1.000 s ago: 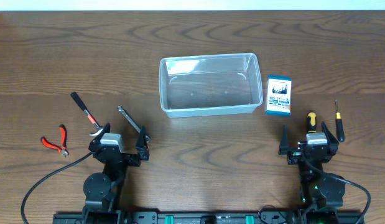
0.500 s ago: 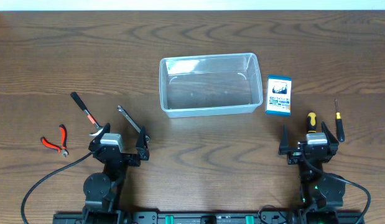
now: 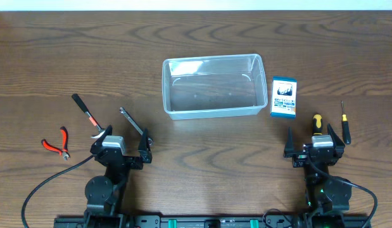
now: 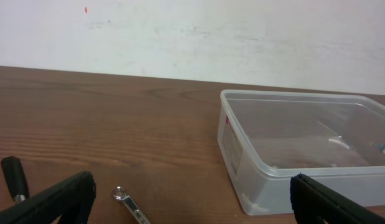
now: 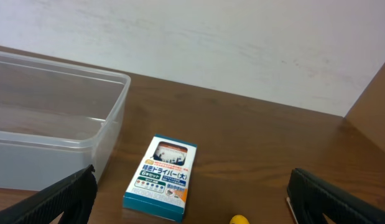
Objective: Pack container
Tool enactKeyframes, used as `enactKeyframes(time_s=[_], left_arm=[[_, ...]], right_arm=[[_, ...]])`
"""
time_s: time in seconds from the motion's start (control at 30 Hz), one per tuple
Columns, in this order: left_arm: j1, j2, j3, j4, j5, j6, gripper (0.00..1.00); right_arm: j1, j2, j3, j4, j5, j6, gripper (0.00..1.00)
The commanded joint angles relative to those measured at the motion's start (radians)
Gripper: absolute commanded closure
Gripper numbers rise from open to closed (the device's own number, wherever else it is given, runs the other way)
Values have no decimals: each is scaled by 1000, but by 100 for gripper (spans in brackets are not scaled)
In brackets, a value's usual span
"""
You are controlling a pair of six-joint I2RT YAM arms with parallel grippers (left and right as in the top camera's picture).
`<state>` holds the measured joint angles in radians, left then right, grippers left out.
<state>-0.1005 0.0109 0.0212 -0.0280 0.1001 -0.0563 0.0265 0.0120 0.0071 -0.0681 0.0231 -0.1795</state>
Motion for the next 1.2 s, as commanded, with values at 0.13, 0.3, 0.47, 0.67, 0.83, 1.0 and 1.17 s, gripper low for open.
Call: enactKeyframes(time_s=[0.13, 0.3, 0.47, 0.67, 0.83, 1.0, 1.17], left_arm=[[-4, -6, -17, -35, 3, -9, 2], [-4, -6, -17, -35, 3, -9, 2], [-4, -6, -17, -35, 3, -9, 2], [-4, -6, -17, -35, 3, -9, 2], [-4, -6, -17, -35, 3, -9, 2], [-3, -6, -17, -35, -9, 0, 2], [-3, -4, 3, -13, -39, -48, 2]], right_arm=[[-1, -7, -2, -4, 10, 18, 1], [-1, -7, -2, -4, 10, 18, 1], [-1, -7, -2, -4, 11, 18, 1], [-1, -7, -2, -4, 10, 18, 1], [-1, -7, -2, -4, 10, 19, 1], [-1, -7, -2, -6, 2, 213, 1], [-1, 5, 6, 6, -123, 327, 1]])
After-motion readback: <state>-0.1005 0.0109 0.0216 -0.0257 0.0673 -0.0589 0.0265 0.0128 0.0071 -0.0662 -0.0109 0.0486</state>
